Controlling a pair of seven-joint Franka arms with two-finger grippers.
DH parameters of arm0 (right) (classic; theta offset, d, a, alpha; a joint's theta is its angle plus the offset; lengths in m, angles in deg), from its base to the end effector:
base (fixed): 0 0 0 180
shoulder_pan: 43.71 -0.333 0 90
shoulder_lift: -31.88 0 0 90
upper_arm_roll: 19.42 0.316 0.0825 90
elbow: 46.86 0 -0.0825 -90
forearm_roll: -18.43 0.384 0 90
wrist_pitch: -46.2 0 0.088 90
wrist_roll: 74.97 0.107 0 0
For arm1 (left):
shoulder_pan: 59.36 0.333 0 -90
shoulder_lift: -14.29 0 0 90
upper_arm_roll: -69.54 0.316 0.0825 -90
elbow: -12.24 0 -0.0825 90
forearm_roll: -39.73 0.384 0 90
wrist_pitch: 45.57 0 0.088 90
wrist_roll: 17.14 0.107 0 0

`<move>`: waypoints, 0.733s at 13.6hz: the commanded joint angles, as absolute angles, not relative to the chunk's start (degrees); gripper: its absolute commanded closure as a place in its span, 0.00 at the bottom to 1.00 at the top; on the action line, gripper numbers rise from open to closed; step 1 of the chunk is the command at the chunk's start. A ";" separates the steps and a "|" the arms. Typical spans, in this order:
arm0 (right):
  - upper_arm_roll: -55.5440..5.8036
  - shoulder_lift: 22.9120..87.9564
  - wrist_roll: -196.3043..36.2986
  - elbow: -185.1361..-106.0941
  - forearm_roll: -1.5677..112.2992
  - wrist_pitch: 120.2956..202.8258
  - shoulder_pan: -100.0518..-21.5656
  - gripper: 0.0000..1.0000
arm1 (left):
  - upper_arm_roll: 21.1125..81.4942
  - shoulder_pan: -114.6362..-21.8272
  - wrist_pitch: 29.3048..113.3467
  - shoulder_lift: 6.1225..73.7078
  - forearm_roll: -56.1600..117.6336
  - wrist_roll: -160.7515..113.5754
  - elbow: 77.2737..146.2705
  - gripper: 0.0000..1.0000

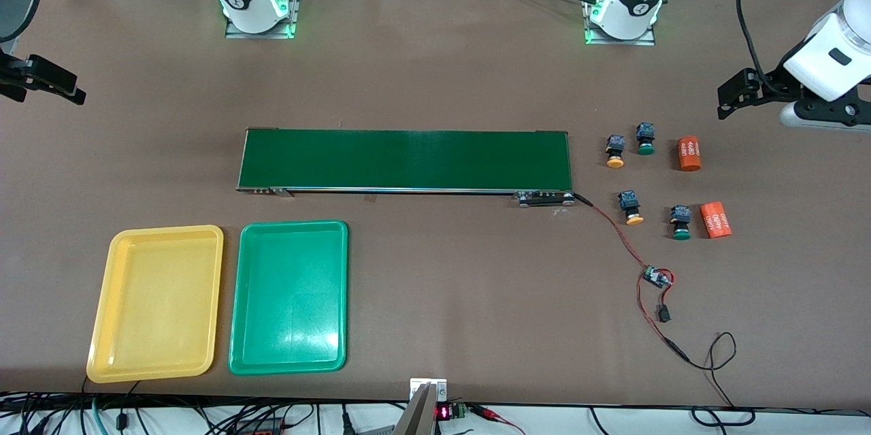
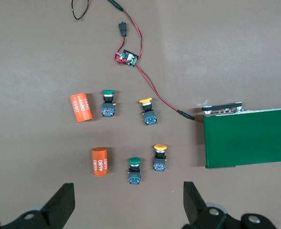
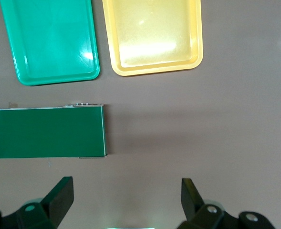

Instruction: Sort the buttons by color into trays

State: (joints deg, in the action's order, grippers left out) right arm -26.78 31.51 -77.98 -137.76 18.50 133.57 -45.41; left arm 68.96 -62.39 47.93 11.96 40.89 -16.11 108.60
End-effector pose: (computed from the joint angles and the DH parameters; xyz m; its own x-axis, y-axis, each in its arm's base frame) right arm 0.5445 -0.0541 0.6168 0.9974 -0.0460 -0.0550 -0.0463 -0.9989 -0.0049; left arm 0.5445 -0.0324 0.5996 0.9966 -0.0821 -0.0096 -0.0823 -0.9964 -0.0204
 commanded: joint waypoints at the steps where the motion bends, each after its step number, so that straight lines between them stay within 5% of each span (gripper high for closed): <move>1: -26.80 31.35 -78.66 -137.74 18.26 133.04 -45.38 0.00 | 70.16 -63.49 47.07 10.95 39.99 -16.61 109.71 0.00; 10: -26.80 31.35 -78.66 -137.82 18.34 132.51 -45.29 0.00 | 70.16 -62.18 43.37 14.64 39.82 -16.52 106.98 0.00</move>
State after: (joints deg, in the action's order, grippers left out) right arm -26.79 31.52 -77.98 -137.77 18.50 133.16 -45.40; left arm 69.66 -62.52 44.61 12.92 40.89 -16.44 108.76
